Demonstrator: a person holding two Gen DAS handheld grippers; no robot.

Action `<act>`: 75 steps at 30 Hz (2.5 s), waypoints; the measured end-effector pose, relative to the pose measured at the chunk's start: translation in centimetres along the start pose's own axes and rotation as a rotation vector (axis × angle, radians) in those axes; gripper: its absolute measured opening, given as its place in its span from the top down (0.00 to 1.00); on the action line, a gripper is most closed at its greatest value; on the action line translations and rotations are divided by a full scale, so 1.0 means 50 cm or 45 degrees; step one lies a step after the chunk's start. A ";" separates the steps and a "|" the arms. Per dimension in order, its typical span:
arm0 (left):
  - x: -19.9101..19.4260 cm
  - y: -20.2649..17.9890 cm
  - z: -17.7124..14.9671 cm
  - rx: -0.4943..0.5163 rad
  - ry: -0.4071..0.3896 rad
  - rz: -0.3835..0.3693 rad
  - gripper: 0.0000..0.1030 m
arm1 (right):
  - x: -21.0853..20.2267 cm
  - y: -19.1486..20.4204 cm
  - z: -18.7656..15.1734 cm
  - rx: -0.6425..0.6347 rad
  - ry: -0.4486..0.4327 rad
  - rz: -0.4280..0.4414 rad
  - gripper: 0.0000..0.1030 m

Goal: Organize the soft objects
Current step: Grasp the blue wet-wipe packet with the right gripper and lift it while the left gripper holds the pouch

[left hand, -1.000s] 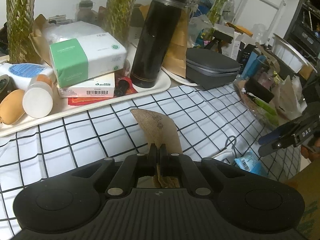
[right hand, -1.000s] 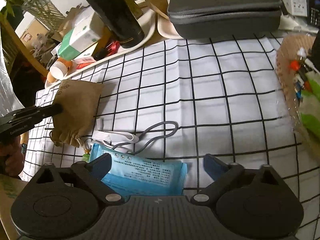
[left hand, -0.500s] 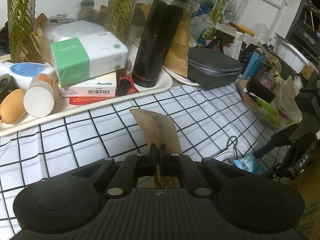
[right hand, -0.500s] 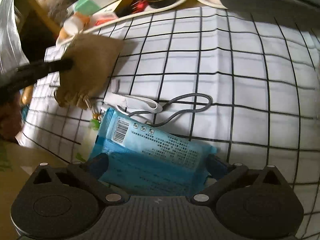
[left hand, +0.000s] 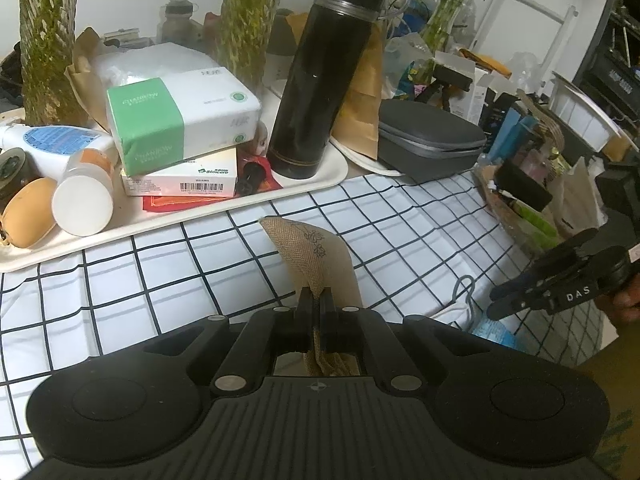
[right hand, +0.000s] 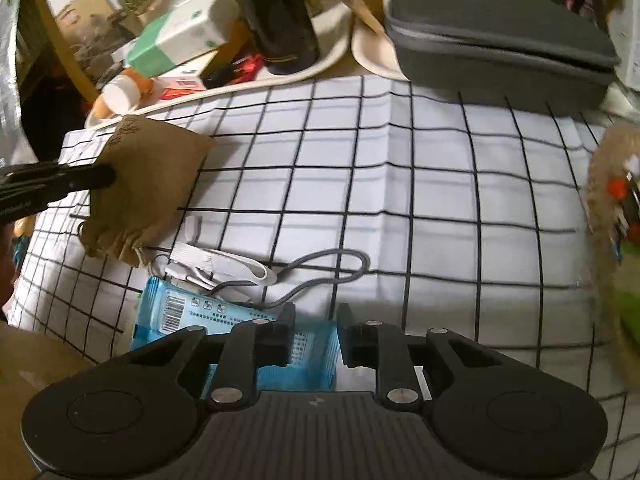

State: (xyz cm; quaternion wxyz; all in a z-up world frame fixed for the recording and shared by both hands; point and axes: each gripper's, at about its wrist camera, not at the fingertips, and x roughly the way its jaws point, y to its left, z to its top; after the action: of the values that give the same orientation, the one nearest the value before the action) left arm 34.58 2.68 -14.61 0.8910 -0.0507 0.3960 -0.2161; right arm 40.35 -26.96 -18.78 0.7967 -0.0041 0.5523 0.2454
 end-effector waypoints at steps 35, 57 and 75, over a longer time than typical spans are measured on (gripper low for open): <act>-0.016 0.000 0.004 0.008 -0.016 -0.009 0.97 | 0.031 0.017 -0.018 -0.430 0.121 0.446 0.19; -0.044 0.005 0.013 -0.019 -0.083 -0.002 0.97 | -0.118 0.080 -0.014 -0.625 -0.286 0.118 0.87; -0.129 -0.003 0.028 -0.036 -0.233 0.045 0.97 | -0.053 0.112 -0.013 -0.660 -0.160 -0.099 0.82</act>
State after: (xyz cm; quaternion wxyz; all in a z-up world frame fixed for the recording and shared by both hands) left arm 31.72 5.18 -9.24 0.9264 -0.0757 0.3167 -0.1892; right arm 36.84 -23.24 -15.23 0.8107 -0.2139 0.4198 0.3475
